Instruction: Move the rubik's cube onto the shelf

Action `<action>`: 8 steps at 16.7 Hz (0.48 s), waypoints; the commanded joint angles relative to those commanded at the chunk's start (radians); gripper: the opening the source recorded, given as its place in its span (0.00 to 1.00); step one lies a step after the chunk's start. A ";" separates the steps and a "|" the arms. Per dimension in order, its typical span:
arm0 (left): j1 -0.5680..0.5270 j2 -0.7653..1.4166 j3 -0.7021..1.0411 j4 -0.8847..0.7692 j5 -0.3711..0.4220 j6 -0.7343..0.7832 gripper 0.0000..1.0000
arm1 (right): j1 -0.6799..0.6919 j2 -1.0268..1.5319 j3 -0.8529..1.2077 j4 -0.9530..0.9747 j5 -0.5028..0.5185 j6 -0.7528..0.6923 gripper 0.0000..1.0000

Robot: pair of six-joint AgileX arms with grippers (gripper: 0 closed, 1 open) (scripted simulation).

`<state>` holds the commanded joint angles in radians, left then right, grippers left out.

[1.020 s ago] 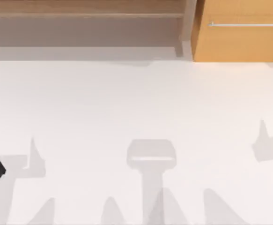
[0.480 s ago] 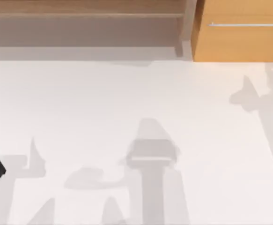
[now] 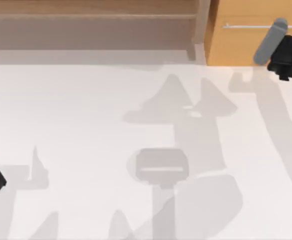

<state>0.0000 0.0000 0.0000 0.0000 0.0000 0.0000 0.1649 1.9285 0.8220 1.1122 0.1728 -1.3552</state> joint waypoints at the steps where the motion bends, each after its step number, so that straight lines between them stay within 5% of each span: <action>1: 0.000 0.000 0.000 0.000 0.000 0.000 1.00 | 0.003 0.068 0.027 0.038 0.008 -0.046 1.00; 8: 0.000 0.000 0.000 0.000 0.000 0.000 1.00 | 0.012 0.302 0.122 0.172 0.039 -0.203 1.00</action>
<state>0.0000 0.0000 0.0000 0.0000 0.0000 0.0000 0.1766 2.2306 0.9444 1.2838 0.2122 -1.5579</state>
